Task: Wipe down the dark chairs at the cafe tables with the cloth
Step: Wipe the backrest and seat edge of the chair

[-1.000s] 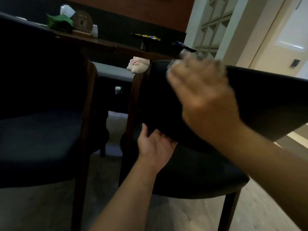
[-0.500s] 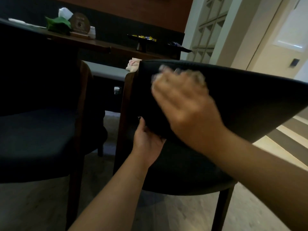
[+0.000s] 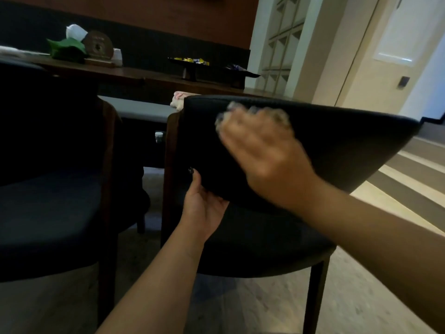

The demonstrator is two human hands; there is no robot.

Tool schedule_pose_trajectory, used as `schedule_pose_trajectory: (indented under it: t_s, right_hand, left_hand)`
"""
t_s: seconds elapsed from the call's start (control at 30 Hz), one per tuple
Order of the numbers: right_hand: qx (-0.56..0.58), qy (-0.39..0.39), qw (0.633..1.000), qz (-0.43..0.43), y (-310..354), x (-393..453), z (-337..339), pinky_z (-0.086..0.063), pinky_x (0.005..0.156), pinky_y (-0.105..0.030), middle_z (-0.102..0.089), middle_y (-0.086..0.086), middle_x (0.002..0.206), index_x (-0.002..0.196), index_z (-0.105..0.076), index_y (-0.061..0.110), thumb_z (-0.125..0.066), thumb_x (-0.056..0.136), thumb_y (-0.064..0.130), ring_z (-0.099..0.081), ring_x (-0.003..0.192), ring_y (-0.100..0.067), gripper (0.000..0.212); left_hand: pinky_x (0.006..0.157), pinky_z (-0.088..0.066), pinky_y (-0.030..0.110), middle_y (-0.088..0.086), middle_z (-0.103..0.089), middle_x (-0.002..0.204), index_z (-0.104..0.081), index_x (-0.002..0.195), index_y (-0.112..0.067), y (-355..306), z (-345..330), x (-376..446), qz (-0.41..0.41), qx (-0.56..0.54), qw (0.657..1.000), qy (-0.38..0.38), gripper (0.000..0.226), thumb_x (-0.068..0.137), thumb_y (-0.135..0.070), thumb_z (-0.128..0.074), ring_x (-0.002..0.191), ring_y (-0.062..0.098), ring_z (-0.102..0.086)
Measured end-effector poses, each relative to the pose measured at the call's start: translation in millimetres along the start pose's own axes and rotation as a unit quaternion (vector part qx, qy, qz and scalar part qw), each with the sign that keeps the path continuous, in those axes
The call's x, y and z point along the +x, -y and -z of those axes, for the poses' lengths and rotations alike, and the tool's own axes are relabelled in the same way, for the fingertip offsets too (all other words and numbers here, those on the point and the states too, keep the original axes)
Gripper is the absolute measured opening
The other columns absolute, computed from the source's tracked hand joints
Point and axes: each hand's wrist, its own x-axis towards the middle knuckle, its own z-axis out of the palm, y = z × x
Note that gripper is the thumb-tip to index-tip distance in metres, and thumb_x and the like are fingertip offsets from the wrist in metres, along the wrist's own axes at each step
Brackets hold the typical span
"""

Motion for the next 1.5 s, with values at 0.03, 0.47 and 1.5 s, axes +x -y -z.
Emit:
schedule_pose_trajectory:
  t_s: [0.03,0.47,1.5]
  right_hand:
    - [-0.014,-0.018,1.0,-0.01,-8.3,2.3,2.1,-0.038,0.107,-0.045,-0.061,-0.021,0.125,0.121,-0.062,-0.002,-0.043,0.099,0.004,-0.053,0.123,-0.035,0.029]
    - [0.001,-0.066,0.997,-0.039,-7.8,-10.9,8.4,-0.037,0.109,-0.047,-0.059,-0.02,0.127,0.122,-0.06,-0.001,-0.05,0.097,0.0,-0.049,0.127,-0.035,0.027]
    - [0.027,-0.196,0.943,-0.266,-12.1,-56.1,10.1,-0.022,0.115,-0.049,-0.048,-0.029,0.132,0.125,-0.05,-0.013,-0.036,0.093,-0.01,-0.034,0.131,-0.04,0.034]
  left_hand:
    - [0.091,-0.054,0.037,0.009,-0.06,0.135,-0.05,0.14,-0.02,0.5,-1.5,0.0,-0.001,0.006,1.0,0.006,0.059,0.095,-0.057,-0.045,0.123,0.027,-0.058]
    - [0.085,-0.056,0.035,0.006,-0.065,0.129,-0.052,0.137,-0.023,4.6,-12.4,-3.8,-0.033,0.03,0.998,-0.034,0.061,0.089,-0.06,-0.056,0.116,0.025,-0.063]
    - [0.095,-0.052,0.034,0.005,-0.06,0.136,-0.047,0.141,-0.025,35.9,-19.7,-17.0,-0.057,0.135,0.989,0.027,0.06,0.09,-0.054,-0.058,0.125,0.024,-0.057]
